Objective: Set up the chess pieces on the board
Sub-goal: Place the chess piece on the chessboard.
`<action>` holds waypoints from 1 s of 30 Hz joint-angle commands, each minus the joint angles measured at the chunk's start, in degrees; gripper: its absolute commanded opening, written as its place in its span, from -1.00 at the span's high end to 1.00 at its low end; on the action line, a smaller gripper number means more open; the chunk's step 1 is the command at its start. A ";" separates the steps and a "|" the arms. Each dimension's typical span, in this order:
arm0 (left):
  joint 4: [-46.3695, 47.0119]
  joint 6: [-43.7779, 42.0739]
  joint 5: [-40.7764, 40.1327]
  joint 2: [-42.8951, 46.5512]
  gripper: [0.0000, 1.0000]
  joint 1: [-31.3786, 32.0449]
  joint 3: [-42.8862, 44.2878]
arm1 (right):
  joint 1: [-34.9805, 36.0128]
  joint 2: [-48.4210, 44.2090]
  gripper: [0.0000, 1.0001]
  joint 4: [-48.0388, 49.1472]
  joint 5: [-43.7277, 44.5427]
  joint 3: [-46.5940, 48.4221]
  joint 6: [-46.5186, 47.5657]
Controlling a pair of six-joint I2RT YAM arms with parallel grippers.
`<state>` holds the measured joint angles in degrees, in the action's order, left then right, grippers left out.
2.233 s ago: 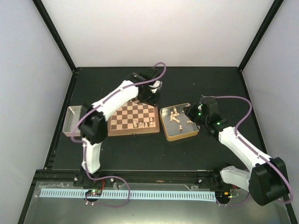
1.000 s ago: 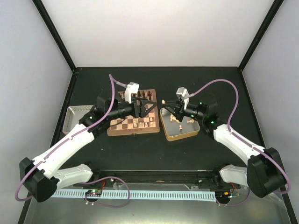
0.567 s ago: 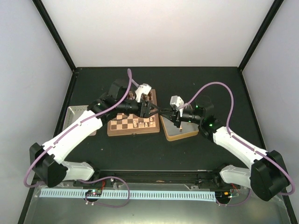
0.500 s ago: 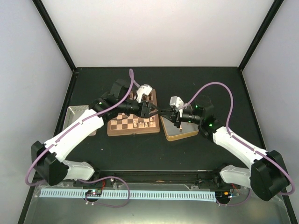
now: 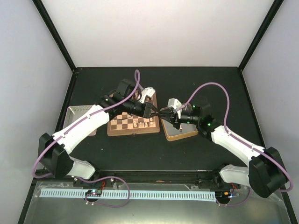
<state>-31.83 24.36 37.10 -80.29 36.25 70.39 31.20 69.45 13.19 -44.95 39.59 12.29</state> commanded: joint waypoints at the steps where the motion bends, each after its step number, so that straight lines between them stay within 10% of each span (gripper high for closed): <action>1: -0.13 0.60 1.91 -1.40 0.69 -0.08 2.38 | 0.75 0.13 0.97 0.79 -0.82 0.75 2.04; 7: 0.69 0.30 2.24 -1.42 0.97 -0.12 2.34 | 0.83 -0.27 0.95 0.99 -0.30 0.57 1.57; 12: -0.75 -0.88 -2.28 0.09 0.97 -0.10 2.17 | 1.55 -1.85 0.45 -0.90 2.40 1.37 -2.52; 17: -5.65 -2.94 -16.49 2.91 0.97 -0.16 2.07 | 1.84 -5.33 0.14 1.52 6.01 -1.18 -6.93; 30: -17.51 -0.83 -47.76 12.52 0.97 -0.37 -5.56 | 1.85 -13.44 0.11 1.23 22.81 -1.12 -23.16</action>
<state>-44.12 21.85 -0.16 -71.31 36.05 68.23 32.77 58.57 13.76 -30.72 37.36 -1.63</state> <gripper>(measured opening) 0.120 0.442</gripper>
